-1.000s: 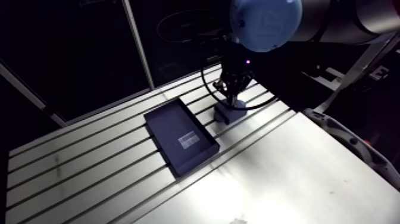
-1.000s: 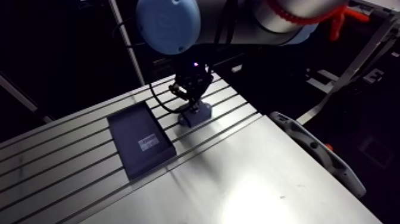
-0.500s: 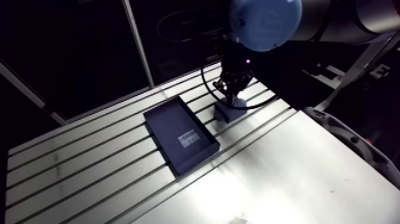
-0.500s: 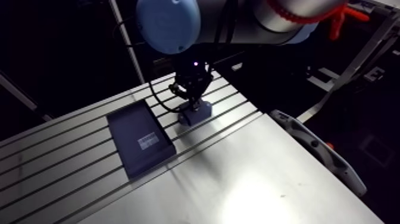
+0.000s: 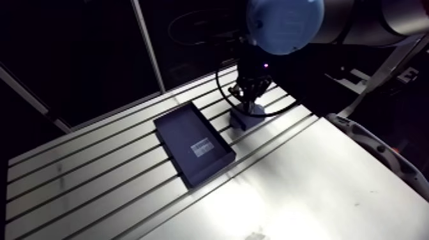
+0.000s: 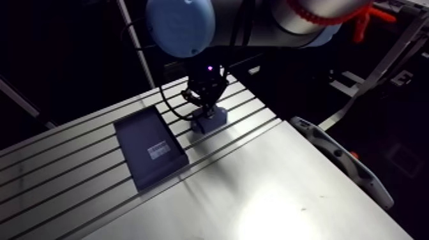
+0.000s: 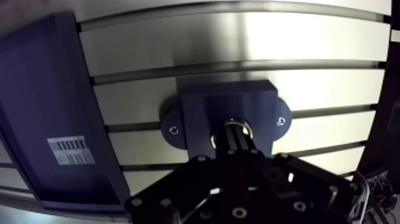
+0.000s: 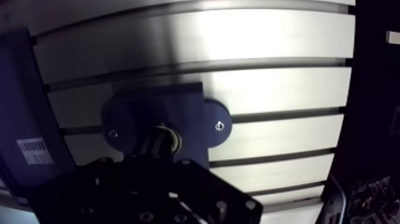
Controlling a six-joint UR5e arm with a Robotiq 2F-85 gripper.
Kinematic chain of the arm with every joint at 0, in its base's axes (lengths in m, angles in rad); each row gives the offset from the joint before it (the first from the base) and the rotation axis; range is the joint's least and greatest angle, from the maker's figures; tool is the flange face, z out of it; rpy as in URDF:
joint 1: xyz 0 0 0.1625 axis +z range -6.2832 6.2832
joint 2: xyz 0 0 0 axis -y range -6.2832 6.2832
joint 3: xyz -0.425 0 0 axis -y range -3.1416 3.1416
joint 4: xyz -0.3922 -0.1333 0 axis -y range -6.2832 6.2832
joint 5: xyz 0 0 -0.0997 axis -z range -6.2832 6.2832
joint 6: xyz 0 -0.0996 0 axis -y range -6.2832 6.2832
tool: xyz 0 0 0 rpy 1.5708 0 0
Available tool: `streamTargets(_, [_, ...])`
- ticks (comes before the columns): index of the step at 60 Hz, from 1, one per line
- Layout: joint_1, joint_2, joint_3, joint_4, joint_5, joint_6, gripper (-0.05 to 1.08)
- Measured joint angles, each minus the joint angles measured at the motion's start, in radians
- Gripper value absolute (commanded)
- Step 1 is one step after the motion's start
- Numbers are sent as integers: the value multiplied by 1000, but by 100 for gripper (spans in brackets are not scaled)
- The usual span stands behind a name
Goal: Pick up the bearing and press it into the housing until flush.
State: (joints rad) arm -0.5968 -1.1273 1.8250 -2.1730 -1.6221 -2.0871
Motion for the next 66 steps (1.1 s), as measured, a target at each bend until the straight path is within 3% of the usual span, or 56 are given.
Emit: streamTargets(66, [0, 1, 5, 0, -1, 0, 108])
